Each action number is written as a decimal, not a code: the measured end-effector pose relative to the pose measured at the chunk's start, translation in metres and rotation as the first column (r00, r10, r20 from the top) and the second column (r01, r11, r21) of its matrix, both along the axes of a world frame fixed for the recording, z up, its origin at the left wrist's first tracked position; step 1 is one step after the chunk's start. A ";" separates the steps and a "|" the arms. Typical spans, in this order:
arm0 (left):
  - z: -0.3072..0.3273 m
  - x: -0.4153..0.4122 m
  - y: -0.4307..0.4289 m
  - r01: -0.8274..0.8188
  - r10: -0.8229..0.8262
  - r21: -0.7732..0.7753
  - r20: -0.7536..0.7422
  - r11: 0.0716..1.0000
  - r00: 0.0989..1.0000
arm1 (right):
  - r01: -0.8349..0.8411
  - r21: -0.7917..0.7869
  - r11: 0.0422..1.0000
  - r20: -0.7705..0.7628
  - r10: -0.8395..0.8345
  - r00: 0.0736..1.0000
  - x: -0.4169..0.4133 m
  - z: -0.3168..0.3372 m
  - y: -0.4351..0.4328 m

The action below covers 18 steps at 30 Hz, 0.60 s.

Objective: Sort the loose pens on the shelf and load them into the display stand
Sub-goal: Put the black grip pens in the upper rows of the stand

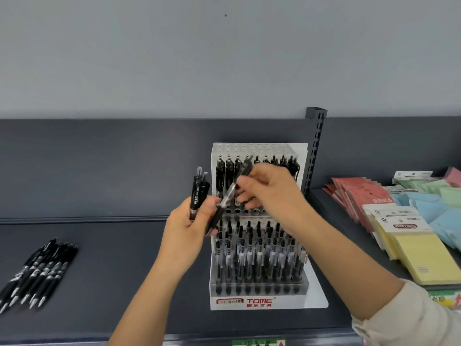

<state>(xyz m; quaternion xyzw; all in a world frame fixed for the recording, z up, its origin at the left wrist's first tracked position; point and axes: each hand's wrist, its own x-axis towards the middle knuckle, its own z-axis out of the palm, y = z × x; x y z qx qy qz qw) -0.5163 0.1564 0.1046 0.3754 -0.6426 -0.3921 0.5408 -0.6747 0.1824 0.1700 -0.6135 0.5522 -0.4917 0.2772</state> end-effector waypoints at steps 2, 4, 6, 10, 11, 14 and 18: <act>-0.003 0.005 -0.004 -0.066 0.067 0.034 -0.020 0.997 0.998 | 0.086 -0.055 0.995 0.086 -0.081 0.993 -0.012 0.008 -0.002; -0.007 0.011 -0.009 -0.148 0.147 0.050 0.023 0.988 0.989 | 0.179 -0.145 0.973 0.087 -0.168 0.982 -0.024 0.015 -0.005; -0.009 0.014 -0.010 -0.188 0.185 0.033 0.081 0.982 0.979 | 0.257 -0.231 0.938 -0.006 -0.266 0.964 -0.033 0.016 -0.009; -0.003 0.010 -0.001 -0.180 0.174 0.045 0.102 0.983 0.979 | 0.283 -0.269 0.921 -0.169 -0.335 0.927 -0.035 0.011 -0.017; -0.003 0.010 0.000 -0.177 0.171 0.056 0.100 0.983 0.980 | 0.279 -0.269 0.922 -0.203 -0.338 0.919 -0.033 0.009 -0.019; -0.007 0.013 -0.005 -0.172 0.165 0.080 0.090 0.982 0.982 | 0.258 -0.243 0.935 -0.296 -0.325 0.898 -0.027 0.004 -0.026; -0.007 0.015 -0.006 -0.143 0.137 0.137 0.052 0.980 0.989 | 0.247 -0.163 0.955 -0.456 -0.295 0.839 -0.024 -0.005 -0.034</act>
